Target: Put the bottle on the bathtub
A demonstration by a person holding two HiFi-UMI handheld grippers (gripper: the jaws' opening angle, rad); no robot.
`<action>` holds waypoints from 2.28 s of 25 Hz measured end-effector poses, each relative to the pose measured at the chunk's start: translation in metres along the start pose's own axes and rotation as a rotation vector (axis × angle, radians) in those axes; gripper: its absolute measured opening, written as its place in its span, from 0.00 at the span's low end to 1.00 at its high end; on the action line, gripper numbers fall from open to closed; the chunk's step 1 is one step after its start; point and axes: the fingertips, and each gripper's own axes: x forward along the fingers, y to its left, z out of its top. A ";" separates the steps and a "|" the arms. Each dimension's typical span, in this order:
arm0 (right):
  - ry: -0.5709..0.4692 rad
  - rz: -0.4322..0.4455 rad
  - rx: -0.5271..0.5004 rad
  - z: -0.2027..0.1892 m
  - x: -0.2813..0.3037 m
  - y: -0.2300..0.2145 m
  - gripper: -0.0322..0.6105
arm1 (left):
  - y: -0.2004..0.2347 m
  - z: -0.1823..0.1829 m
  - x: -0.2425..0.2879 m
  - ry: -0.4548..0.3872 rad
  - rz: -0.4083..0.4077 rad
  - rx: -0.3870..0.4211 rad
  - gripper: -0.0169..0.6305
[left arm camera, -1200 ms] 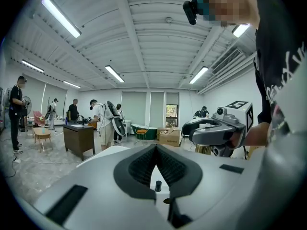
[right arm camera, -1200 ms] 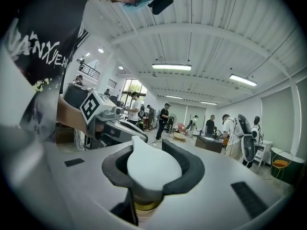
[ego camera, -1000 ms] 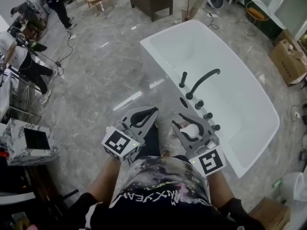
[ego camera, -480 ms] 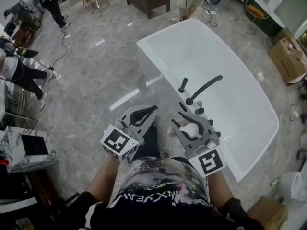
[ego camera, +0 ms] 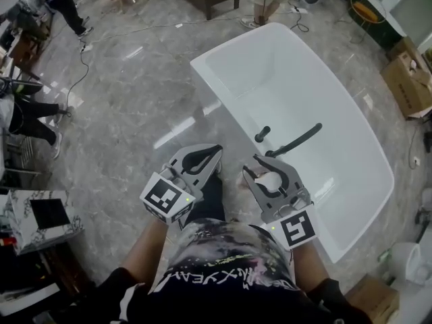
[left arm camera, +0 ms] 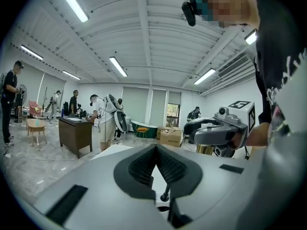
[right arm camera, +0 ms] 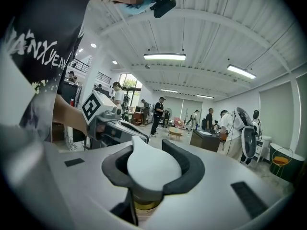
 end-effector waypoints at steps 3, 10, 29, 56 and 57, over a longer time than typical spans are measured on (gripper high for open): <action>0.017 -0.013 0.005 -0.004 0.027 -0.025 0.22 | 0.030 0.003 0.021 0.009 -0.012 -0.012 0.05; 0.040 -0.042 0.015 -0.004 0.085 -0.086 0.22 | 0.095 0.022 0.068 0.012 -0.042 -0.028 0.05; 0.103 -0.140 0.057 0.001 0.191 -0.161 0.22 | 0.212 0.044 0.117 -0.004 -0.134 -0.067 0.05; 0.099 -0.130 0.033 -0.022 0.230 -0.220 0.22 | 0.247 0.039 0.175 0.008 -0.118 -0.036 0.05; 0.103 -0.132 0.031 -0.025 0.231 -0.222 0.22 | 0.248 0.039 0.177 0.008 -0.116 -0.034 0.05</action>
